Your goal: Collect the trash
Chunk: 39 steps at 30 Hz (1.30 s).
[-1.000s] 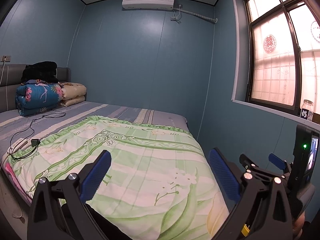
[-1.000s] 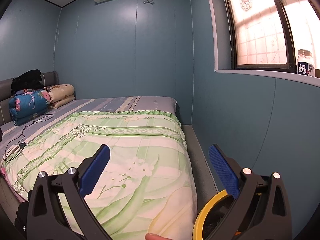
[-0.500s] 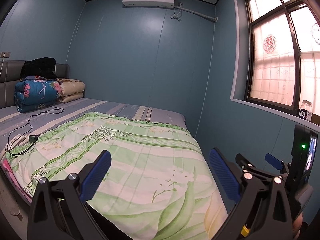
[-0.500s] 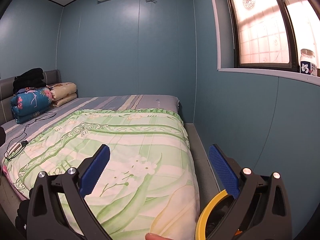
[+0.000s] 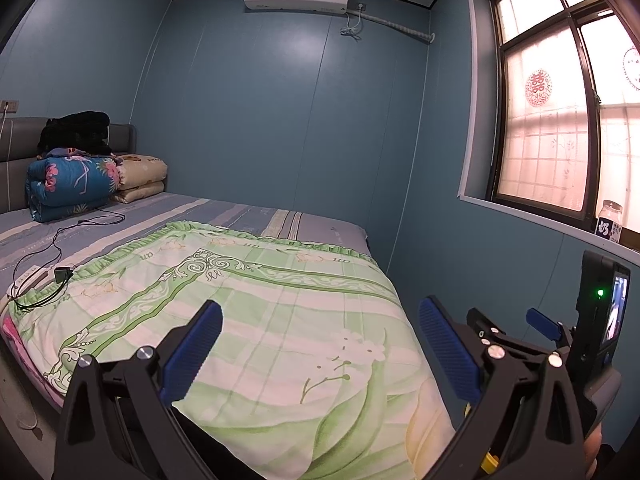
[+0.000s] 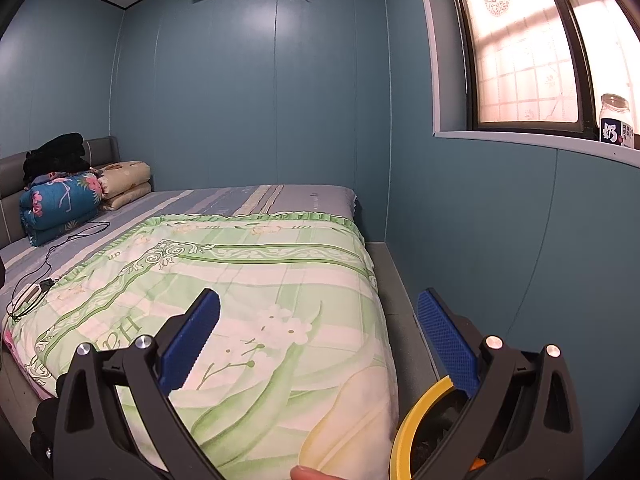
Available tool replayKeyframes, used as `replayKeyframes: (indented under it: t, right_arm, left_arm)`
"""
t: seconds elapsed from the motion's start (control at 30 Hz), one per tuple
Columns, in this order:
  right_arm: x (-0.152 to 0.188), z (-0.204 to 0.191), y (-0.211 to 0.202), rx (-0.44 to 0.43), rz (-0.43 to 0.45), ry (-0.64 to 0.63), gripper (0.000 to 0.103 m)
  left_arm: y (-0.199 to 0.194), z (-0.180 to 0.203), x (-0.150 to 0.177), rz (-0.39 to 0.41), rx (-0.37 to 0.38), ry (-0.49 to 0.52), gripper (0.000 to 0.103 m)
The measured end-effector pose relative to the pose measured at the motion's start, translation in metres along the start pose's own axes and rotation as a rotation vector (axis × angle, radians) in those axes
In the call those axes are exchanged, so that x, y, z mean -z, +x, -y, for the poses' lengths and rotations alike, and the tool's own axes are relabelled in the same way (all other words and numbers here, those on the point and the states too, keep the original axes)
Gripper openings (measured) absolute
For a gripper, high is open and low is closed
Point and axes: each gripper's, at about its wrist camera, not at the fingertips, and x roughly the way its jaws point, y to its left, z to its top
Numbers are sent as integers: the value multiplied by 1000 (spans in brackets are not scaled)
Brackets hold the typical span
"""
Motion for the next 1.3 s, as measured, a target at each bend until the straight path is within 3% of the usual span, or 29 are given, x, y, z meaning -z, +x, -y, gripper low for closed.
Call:
replayKeyframes:
  t: [1.3]
  right_arm:
    - [9, 0, 8, -1, -43, 13, 95]
  left_arm:
    - [4, 0, 3, -15, 4, -2, 95]
